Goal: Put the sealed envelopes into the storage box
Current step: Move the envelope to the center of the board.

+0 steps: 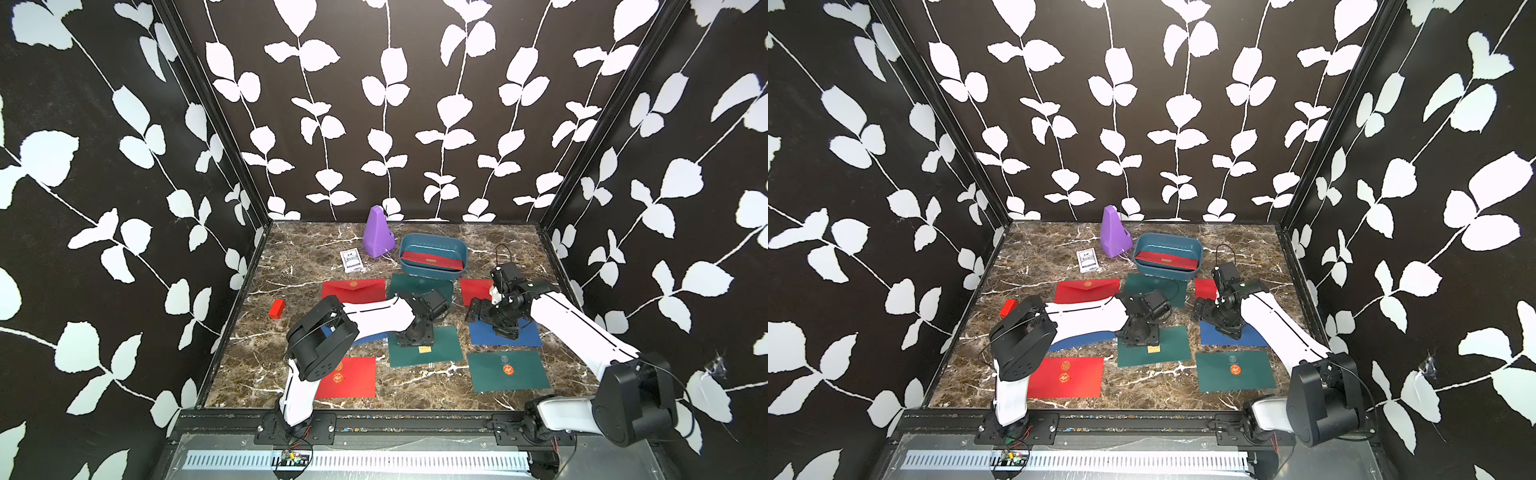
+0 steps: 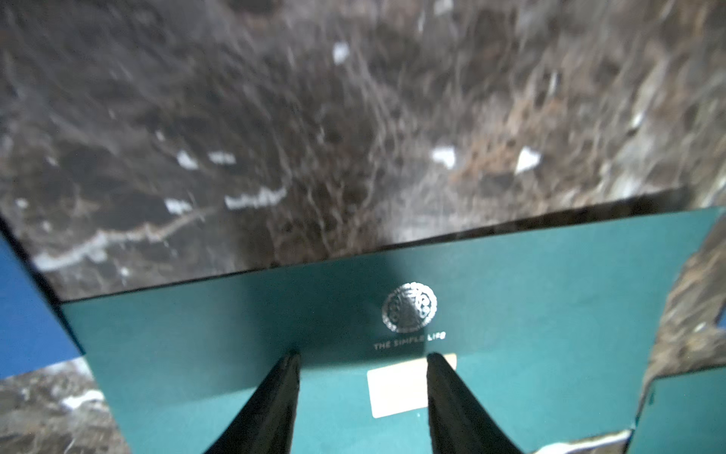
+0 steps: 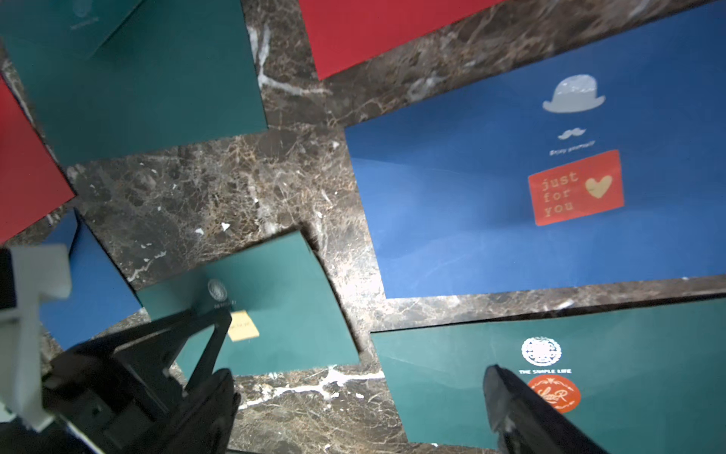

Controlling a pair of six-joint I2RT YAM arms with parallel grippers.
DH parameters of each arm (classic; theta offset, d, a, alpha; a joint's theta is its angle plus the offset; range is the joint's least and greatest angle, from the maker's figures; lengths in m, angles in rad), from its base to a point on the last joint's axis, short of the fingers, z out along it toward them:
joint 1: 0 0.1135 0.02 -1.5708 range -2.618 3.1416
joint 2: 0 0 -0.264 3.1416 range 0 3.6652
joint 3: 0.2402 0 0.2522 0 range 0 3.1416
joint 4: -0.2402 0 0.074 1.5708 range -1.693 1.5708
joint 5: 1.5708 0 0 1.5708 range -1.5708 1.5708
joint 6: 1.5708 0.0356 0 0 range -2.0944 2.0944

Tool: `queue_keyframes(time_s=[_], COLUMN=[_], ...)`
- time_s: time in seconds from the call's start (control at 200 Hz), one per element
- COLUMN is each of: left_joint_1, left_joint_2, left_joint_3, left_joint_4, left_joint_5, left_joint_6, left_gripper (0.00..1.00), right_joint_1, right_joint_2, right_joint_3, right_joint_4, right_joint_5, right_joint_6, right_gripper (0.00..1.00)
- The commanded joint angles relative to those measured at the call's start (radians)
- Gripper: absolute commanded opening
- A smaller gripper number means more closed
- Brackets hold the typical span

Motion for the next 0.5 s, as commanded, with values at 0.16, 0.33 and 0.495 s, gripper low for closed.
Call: queue_keyframes(time_s=[0.16, 0.33, 0.495], left_joint_1=[0.031, 0.047, 0.083], left_joint_2=[-0.073, -0.169, -0.220], left_joint_3=[-0.008, 0.065, 0.026], left_joint_4=[0.074, -0.035, -0.048], left_joint_5=[0.022, -0.030, -0.047], left_joint_6=[-0.084, -0.034, -0.002], left_gripper=[0.56, 0.57, 0.57], right_joint_1=[0.130, 0.226, 0.279], right_joint_2=[-0.012, -0.033, -0.065], right_joint_3=[-0.081, -0.133, -0.260], right_joint_4=[0.091, 0.175, 0.379], right_joint_5=[-0.082, -0.068, -0.047], right_joint_6=[0.124, 0.283, 0.472], right_gripper=[0.92, 0.87, 0.79])
